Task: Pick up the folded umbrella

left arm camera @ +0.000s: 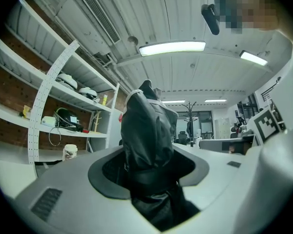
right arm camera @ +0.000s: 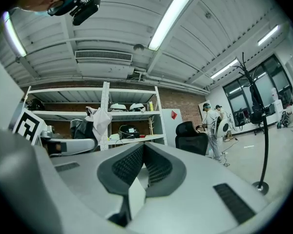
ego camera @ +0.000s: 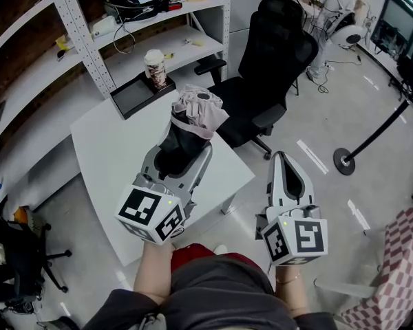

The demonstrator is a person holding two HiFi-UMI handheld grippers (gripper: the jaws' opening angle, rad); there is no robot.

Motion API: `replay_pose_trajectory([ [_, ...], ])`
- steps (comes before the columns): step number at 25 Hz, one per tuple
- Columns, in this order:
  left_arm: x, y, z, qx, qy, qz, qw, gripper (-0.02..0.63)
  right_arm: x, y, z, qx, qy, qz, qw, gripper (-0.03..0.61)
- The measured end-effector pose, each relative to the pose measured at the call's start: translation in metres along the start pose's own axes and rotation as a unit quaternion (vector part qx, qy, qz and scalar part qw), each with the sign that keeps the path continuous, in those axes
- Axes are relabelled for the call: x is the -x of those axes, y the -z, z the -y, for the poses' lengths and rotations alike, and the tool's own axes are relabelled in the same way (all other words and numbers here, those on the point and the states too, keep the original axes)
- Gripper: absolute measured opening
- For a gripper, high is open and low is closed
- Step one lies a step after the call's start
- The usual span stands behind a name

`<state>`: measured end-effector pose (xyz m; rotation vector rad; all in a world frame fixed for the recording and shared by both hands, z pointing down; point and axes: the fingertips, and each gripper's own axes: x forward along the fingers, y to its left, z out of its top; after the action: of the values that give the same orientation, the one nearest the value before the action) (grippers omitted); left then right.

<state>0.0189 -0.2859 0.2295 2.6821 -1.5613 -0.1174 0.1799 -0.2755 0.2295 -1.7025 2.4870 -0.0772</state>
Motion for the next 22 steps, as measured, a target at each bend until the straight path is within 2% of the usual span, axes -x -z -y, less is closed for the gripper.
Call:
replay_pose_trajectory([
  [22,0.013,0.008,-0.016,0.014,-0.033,-0.008,0.9993,0.236,-0.002,0.004,-0.004,0.003,-0.014,-0.007,1.0,0.017],
])
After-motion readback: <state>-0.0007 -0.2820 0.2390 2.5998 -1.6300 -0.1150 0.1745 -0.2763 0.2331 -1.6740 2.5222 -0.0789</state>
